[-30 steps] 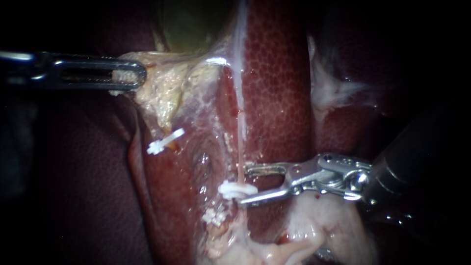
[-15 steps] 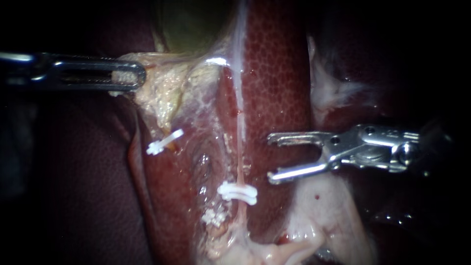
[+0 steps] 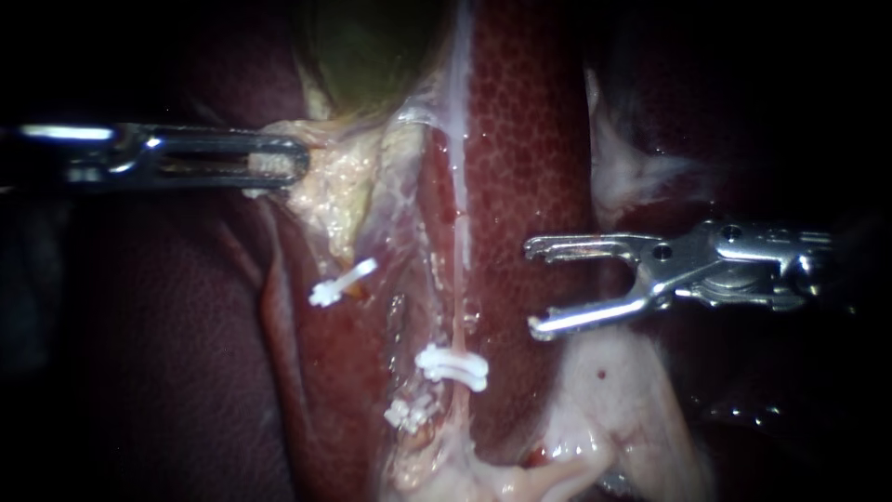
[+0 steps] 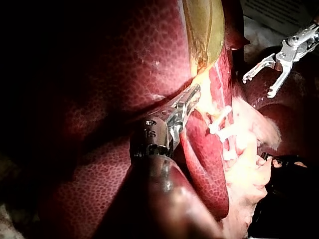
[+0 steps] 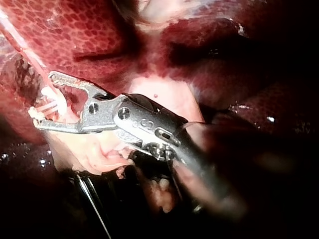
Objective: Going back second clip right tube
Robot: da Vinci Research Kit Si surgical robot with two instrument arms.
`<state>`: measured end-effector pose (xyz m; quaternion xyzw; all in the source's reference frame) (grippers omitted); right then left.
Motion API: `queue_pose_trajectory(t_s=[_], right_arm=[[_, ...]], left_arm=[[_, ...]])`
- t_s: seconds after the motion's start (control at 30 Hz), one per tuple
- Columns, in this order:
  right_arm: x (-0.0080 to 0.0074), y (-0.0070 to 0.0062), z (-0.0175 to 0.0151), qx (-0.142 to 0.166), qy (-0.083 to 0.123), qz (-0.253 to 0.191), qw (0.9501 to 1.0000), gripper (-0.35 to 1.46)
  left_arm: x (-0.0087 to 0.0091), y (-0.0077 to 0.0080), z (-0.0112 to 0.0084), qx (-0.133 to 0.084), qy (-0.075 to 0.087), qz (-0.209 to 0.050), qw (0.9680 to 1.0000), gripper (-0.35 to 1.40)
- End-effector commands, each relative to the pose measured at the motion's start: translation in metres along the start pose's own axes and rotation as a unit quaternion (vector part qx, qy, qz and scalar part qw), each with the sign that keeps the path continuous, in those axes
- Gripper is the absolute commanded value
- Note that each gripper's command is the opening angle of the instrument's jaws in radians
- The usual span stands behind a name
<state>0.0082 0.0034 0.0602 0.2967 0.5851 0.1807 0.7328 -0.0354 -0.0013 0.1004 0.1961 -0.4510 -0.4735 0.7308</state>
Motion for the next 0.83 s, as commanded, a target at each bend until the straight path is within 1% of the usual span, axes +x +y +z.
queue_pose_trajectory(t_s=[0.03,0.17,0.4,0.5,0.83], right_arm=[[0.0,0.0,0.0,0.0,0.0,0.0,1.0,0.6],[0.0,-0.0001,0.0,0.001,0.0,0.0,1.0,0.6],[0.0,-0.0002,0.0,0.001,0.001,0.0,1.0,0.6],[0.0,-0.0002,0.0,0.001,0.003,0.0,1.0,0.6],[0.0001,-0.0004,0.0,0.001,0.006,0.0,1.0,0.6]], left_arm=[[0.0001,0.0001,0.0004,0.001,0.002,-0.001,1.0,-0.23],[0.0009,0.0001,0.0022,0.003,0.008,-0.001,1.0,-0.23],[0.0026,-0.0006,0.0048,0.01,0.021,-0.003,0.9997,-0.23],[0.0029,-0.0007,0.0051,0.01,0.022,-0.002,0.9997,-0.23],[0.0029,-0.0007,0.005,0.01,0.022,-0.002,0.9997,-0.23]])
